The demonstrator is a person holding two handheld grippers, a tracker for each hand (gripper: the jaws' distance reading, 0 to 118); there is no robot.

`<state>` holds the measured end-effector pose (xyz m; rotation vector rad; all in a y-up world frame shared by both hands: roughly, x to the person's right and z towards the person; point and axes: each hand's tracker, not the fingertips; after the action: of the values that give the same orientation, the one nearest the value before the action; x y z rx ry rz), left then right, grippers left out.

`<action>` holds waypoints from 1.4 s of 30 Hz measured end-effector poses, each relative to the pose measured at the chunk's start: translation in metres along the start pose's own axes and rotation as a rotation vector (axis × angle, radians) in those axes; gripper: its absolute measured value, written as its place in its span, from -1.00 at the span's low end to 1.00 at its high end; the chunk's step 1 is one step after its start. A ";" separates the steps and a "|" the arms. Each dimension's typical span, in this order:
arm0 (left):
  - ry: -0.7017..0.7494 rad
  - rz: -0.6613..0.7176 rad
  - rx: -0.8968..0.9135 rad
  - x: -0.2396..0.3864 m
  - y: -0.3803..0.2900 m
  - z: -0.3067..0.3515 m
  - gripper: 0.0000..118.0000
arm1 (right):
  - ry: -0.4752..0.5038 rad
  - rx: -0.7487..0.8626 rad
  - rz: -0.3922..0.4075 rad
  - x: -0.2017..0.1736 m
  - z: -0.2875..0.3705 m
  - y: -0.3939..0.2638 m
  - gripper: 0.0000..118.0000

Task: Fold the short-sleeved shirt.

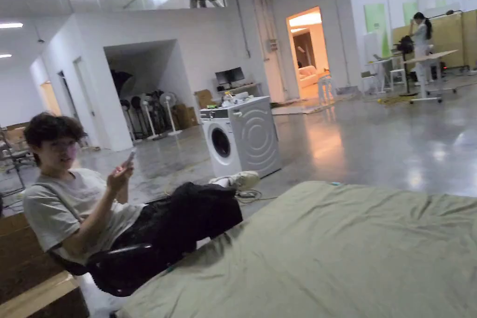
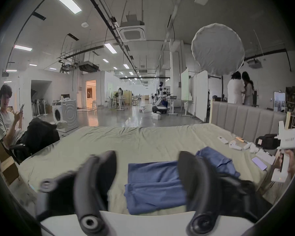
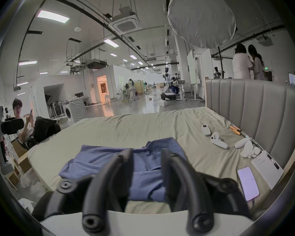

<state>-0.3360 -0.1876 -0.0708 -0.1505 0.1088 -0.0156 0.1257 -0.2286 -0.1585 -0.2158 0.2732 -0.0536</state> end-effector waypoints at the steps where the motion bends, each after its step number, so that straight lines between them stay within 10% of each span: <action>1: -0.007 0.006 0.008 0.005 0.000 0.008 -0.41 | 0.012 -0.010 0.005 -0.005 0.006 0.002 -0.62; 2: -0.025 0.008 0.009 0.008 0.000 0.013 -0.79 | 0.019 -0.036 -0.021 -0.009 0.011 0.002 -0.71; 6: -0.059 0.013 -0.003 0.018 -0.005 0.030 -0.99 | 0.023 -0.106 -0.001 -0.028 0.024 -0.002 -0.95; 34: -0.019 0.225 -0.212 -0.030 -0.058 -0.034 -0.99 | 0.069 -0.072 -0.078 -0.043 0.014 0.009 -1.00; 40: -0.133 0.420 -0.490 -0.061 -0.121 -0.117 0.45 | 0.039 -0.093 -0.048 -0.020 0.014 -0.006 -1.00; 42: -0.057 0.391 -0.610 -0.064 -0.146 -0.147 0.49 | 0.029 -0.117 -0.058 -0.013 0.013 -0.011 -1.00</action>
<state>-0.4171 -0.3527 -0.1862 -0.7360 0.0816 0.4152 0.1167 -0.2355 -0.1411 -0.3396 0.2994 -0.0985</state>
